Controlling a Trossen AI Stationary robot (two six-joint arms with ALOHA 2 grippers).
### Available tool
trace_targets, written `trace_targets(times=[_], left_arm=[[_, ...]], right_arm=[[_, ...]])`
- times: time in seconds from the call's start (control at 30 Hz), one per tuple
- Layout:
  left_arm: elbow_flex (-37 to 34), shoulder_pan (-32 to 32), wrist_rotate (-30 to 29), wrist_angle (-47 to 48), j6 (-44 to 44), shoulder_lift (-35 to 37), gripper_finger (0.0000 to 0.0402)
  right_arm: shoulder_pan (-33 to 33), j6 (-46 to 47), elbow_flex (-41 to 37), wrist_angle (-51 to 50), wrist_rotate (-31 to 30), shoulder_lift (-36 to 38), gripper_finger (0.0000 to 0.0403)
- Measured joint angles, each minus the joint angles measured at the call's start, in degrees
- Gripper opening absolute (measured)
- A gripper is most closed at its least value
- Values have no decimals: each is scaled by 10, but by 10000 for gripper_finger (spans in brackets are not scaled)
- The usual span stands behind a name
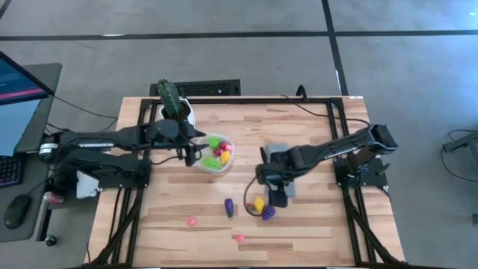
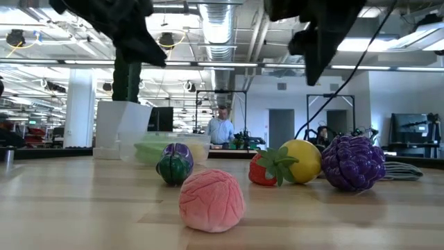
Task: Pick and placing Produce into tupperware
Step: Put the blue grapes into the transparent container
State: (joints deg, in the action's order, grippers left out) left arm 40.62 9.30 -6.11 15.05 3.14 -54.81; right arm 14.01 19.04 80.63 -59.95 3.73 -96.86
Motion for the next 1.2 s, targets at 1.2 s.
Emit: trace_targets(times=[1.2], left_arm=[[0,-33,-22,114,36,92,199]], right_arm=[[137,-35,-183,290,-41,10,322]])
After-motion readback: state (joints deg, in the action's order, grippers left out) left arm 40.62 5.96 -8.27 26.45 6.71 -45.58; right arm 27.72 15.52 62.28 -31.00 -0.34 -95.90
